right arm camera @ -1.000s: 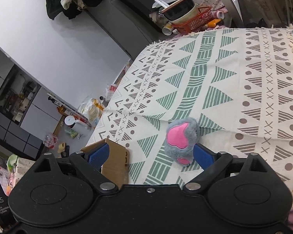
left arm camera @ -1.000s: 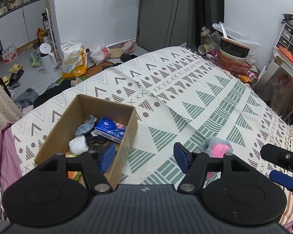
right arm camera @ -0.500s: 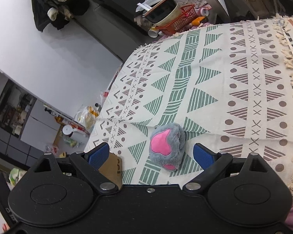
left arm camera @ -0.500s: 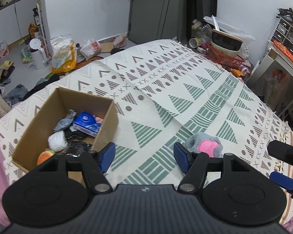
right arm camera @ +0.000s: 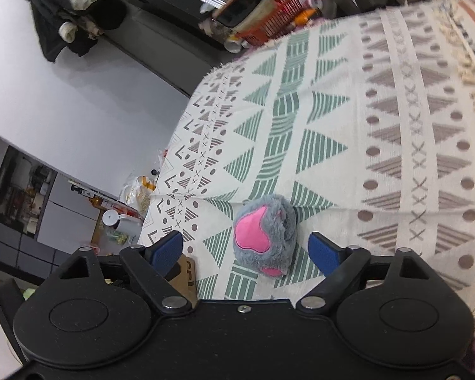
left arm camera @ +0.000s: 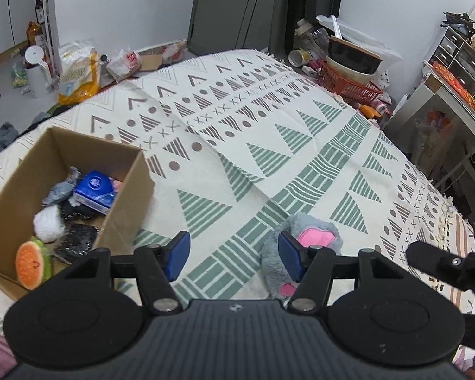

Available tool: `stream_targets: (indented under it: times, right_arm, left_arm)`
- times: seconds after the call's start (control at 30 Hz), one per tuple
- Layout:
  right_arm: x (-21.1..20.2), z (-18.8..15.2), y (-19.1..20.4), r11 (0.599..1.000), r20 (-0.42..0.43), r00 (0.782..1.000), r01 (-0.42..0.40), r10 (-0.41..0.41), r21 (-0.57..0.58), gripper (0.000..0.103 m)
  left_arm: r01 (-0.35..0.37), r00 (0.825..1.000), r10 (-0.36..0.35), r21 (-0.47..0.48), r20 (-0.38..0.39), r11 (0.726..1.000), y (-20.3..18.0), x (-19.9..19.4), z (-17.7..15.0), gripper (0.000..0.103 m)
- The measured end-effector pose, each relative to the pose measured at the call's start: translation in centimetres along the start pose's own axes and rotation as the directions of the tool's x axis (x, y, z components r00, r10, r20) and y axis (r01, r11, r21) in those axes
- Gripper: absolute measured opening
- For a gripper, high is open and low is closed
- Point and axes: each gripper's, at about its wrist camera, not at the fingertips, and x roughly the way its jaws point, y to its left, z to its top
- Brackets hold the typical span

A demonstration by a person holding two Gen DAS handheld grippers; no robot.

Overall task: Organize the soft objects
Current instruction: 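Move both tools back toward the grey pink-heart plush, then close the right tool on the grey plush while the left tool grips it too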

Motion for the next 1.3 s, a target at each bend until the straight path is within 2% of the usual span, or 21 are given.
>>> stream_targets:
  times: [0.1, 0.43, 0.57, 0.73, 1.1, 1.3]
  right_arm:
    - [1.0, 0.0, -0.7, 0.999, -0.022, 1.0, 0.007, -0.006, 0.038, 0.074]
    - [3.5, 0.0, -2.4, 0.988, -0.077, 0.997, 0.023, -0.011, 0.152, 0.054]
    - [3.9, 0.2, -2.7, 0.984, -0.068, 0.997, 0.039, -0.028, 0.172, 0.053]
    - [4.6, 0.5, -3.0, 0.983, -0.073, 0.997, 0.049, -0.037, 0.175, 0.053]
    - [4.9, 1.4, -3.9, 0.975, -0.055, 0.997, 0.063, -0.052, 0.213, 0.054]
    - [4.8, 1.7, -4.8, 0.965, -0.048, 0.997, 0.07, -0.06, 0.251, 0.054]
  left_arm:
    - [0.006, 1.0, -0.006, -0.005, -0.006, 1.0, -0.1, 0.8, -0.1, 0.06]
    - [0.053, 0.997, -0.054, -0.024, -0.046, 0.998, -0.9, 3.6, 0.3, 0.049]
    - [0.059, 0.996, -0.061, -0.03, -0.059, 0.998, -1.3, 4.9, 0.2, 0.044]
    - [0.017, 0.996, -0.021, -0.04, -0.089, 0.999, -0.9, 7.2, -0.1, 0.044]
    - [0.103, 0.981, -0.118, -0.105, -0.152, 0.989, -1.9, 9.2, -1.0, 0.046]
    - [0.126, 0.976, -0.142, -0.11, -0.162, 0.986, -3.3, 9.8, -1.5, 0.048]
